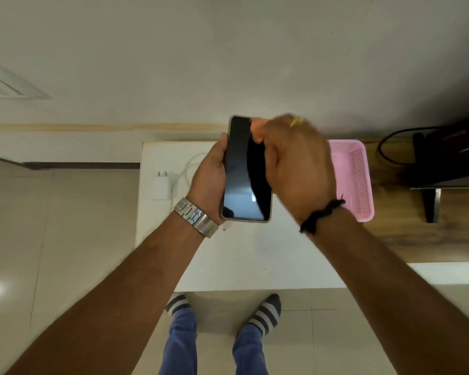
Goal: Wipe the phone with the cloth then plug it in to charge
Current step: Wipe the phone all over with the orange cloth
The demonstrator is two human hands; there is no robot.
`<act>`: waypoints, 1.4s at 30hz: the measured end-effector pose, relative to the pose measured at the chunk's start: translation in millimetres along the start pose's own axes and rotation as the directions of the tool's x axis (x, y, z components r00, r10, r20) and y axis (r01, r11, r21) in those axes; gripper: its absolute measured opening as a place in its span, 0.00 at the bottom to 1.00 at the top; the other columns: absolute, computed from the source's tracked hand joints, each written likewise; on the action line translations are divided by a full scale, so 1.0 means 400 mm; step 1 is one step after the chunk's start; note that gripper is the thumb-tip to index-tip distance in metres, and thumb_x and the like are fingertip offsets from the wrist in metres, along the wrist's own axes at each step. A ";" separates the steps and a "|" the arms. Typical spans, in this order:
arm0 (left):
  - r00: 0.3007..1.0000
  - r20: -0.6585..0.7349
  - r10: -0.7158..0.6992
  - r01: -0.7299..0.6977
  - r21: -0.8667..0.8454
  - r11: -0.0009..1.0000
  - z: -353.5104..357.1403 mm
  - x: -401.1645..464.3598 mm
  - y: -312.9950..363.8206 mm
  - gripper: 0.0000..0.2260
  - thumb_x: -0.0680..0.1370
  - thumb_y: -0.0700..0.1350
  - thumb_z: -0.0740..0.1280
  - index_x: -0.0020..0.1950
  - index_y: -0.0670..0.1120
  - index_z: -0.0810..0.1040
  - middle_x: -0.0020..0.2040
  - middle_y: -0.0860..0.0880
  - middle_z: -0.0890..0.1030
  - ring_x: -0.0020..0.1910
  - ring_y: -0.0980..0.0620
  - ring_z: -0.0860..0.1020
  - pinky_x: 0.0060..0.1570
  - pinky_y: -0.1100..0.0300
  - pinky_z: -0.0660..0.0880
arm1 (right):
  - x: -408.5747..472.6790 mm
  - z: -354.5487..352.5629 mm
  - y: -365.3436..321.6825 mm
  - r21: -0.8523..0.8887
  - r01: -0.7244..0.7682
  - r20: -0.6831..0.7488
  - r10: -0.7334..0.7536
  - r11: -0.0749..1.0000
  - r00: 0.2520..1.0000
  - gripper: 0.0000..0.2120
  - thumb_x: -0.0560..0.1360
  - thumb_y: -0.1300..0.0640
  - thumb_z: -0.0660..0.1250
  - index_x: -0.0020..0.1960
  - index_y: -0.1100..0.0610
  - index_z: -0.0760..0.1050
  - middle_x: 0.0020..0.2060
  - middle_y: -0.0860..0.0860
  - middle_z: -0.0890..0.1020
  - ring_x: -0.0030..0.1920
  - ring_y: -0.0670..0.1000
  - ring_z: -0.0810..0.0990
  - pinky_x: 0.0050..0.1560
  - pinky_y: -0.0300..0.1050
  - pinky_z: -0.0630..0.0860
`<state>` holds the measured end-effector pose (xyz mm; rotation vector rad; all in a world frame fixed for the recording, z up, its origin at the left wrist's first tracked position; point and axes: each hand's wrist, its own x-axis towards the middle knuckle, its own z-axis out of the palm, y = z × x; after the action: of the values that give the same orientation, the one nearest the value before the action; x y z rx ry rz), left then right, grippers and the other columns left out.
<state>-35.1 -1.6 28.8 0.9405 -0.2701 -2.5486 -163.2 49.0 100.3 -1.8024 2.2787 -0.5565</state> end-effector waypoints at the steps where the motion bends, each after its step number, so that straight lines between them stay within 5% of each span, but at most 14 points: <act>1: 1.000 -0.012 0.011 -0.011 0.001 1.000 -0.002 0.003 0.010 0.28 0.84 0.65 0.54 0.59 0.46 0.85 0.54 0.43 0.86 0.51 0.44 0.85 0.54 0.50 0.82 | -0.041 0.006 -0.017 0.005 0.026 0.026 -0.026 1.000 0.999 0.11 0.78 0.63 0.64 0.56 0.60 0.82 0.51 0.58 0.85 0.51 0.60 0.82 0.52 0.53 0.79; 4: 1.000 -0.025 0.001 0.000 0.057 0.998 0.003 0.006 0.020 0.32 0.83 0.66 0.51 0.67 0.44 0.80 0.59 0.42 0.84 0.56 0.44 0.83 0.59 0.49 0.80 | -0.131 0.001 -0.052 0.069 0.104 0.126 -0.112 0.992 0.986 0.13 0.77 0.61 0.63 0.56 0.62 0.83 0.50 0.59 0.86 0.49 0.61 0.84 0.53 0.53 0.82; 7: 1.000 -0.001 -0.013 0.013 0.037 0.999 0.018 0.005 -0.004 0.30 0.84 0.64 0.53 0.59 0.46 0.87 0.55 0.43 0.86 0.53 0.44 0.85 0.57 0.51 0.81 | -0.034 -0.005 -0.007 0.046 0.034 0.029 -0.036 0.998 0.999 0.17 0.78 0.59 0.57 0.57 0.59 0.83 0.51 0.57 0.85 0.51 0.60 0.83 0.52 0.51 0.80; 13: 0.997 -0.061 0.055 -0.052 0.054 0.997 0.022 0.025 0.043 0.29 0.84 0.66 0.51 0.65 0.45 0.79 0.56 0.42 0.82 0.52 0.44 0.82 0.57 0.49 0.77 | -0.084 0.019 -0.055 0.062 0.079 0.041 -0.082 0.995 0.996 0.11 0.79 0.60 0.63 0.57 0.60 0.82 0.50 0.58 0.85 0.49 0.59 0.83 0.50 0.51 0.83; 17: 0.995 -0.091 0.049 -0.038 0.119 0.992 0.005 0.023 0.041 0.33 0.82 0.70 0.46 0.63 0.48 0.79 0.51 0.44 0.84 0.44 0.43 0.85 0.54 0.42 0.80 | -0.202 0.035 -0.016 0.090 0.130 -0.068 -0.124 0.987 0.990 0.17 0.62 0.69 0.82 0.50 0.66 0.84 0.41 0.60 0.87 0.37 0.60 0.87 0.42 0.58 0.84; 24: 0.971 -0.203 0.129 -0.115 0.080 0.990 0.030 0.028 0.016 0.29 0.84 0.65 0.55 0.72 0.44 0.74 0.58 0.38 0.82 0.45 0.38 0.85 0.44 0.40 0.84 | -0.200 0.107 -0.069 0.167 0.241 -0.161 -0.215 0.956 0.963 0.19 0.69 0.63 0.78 0.55 0.66 0.75 0.40 0.64 0.86 0.38 0.62 0.87 0.35 0.62 0.82; 26: 0.978 -0.166 0.126 -0.115 0.073 0.991 0.020 0.018 0.030 0.31 0.84 0.66 0.50 0.74 0.45 0.74 0.60 0.40 0.80 0.47 0.40 0.83 0.45 0.43 0.84 | -0.210 0.087 -0.013 0.147 0.236 -0.203 -0.205 0.960 0.957 0.10 0.82 0.58 0.63 0.56 0.64 0.76 0.41 0.63 0.87 0.41 0.58 0.86 0.35 0.60 0.82; 27: 0.983 -0.147 0.114 -0.103 0.080 0.991 0.014 0.014 0.034 0.32 0.84 0.67 0.48 0.71 0.46 0.75 0.59 0.41 0.80 0.46 0.41 0.83 0.46 0.44 0.83 | -0.218 0.073 0.008 0.116 0.199 -0.227 -0.169 0.973 0.959 0.15 0.84 0.54 0.58 0.55 0.65 0.78 0.40 0.62 0.87 0.40 0.58 0.86 0.36 0.58 0.83; 30: 0.982 -0.152 0.110 -0.099 0.082 0.992 0.022 0.010 0.020 0.29 0.83 0.67 0.49 0.63 0.48 0.79 0.52 0.42 0.83 0.42 0.42 0.85 0.45 0.43 0.84 | -0.230 0.084 -0.028 0.128 0.169 -0.231 -0.136 0.977 0.963 0.09 0.81 0.61 0.65 0.57 0.65 0.79 0.41 0.63 0.86 0.40 0.58 0.86 0.40 0.51 0.84; 33: 0.976 -0.179 0.127 -0.117 0.068 0.991 0.028 0.013 0.005 0.29 0.84 0.65 0.53 0.68 0.44 0.77 0.54 0.39 0.84 0.43 0.39 0.85 0.44 0.40 0.85 | -0.229 0.109 -0.091 0.265 0.209 -0.211 -0.154 0.941 0.965 0.19 0.83 0.67 0.58 0.73 0.59 0.64 0.44 0.67 0.83 0.50 0.59 0.72 0.36 0.28 0.78; 35: 0.978 -0.162 0.134 -0.122 0.084 0.989 0.021 0.010 0.017 0.32 0.84 0.66 0.51 0.75 0.45 0.72 0.59 0.39 0.80 0.46 0.39 0.83 0.45 0.41 0.84 | -0.229 0.076 -0.046 0.228 0.179 -0.097 -0.160 0.957 0.982 0.25 0.80 0.69 0.64 0.75 0.59 0.65 0.45 0.65 0.86 0.52 0.56 0.77 0.44 0.41 0.83; 37: 0.984 -0.127 0.121 -0.111 0.088 0.990 0.016 0.006 0.024 0.33 0.83 0.67 0.49 0.74 0.46 0.73 0.59 0.40 0.79 0.46 0.40 0.81 0.46 0.44 0.83 | -0.232 0.043 -0.007 0.205 0.008 0.098 -0.029 0.979 0.995 0.18 0.78 0.65 0.70 0.68 0.63 0.76 0.54 0.62 0.85 0.57 0.57 0.84 0.60 0.50 0.81; 40: 0.986 -0.121 0.111 -0.105 0.053 0.993 0.030 0.001 -0.001 0.30 0.83 0.66 0.52 0.70 0.44 0.76 0.61 0.39 0.79 0.48 0.41 0.81 0.48 0.45 0.82 | -0.233 0.046 -0.051 0.188 0.002 0.188 -0.038 0.982 0.981 0.15 0.72 0.67 0.76 0.58 0.66 0.82 0.52 0.62 0.86 0.50 0.60 0.87 0.56 0.55 0.82; 42: 0.993 -0.104 0.060 -0.057 0.029 0.998 0.037 -0.004 -0.025 0.30 0.83 0.64 0.57 0.73 0.42 0.76 0.62 0.39 0.79 0.52 0.42 0.81 0.57 0.47 0.78 | -0.176 0.029 -0.073 0.177 0.054 0.159 -0.082 0.983 0.984 0.09 0.78 0.62 0.69 0.57 0.60 0.83 0.51 0.60 0.86 0.48 0.59 0.85 0.53 0.54 0.83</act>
<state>-46.7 8.6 37.6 1.0566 -0.2966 -2.4388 -115.2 109.2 95.1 -1.7773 2.0022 -0.5722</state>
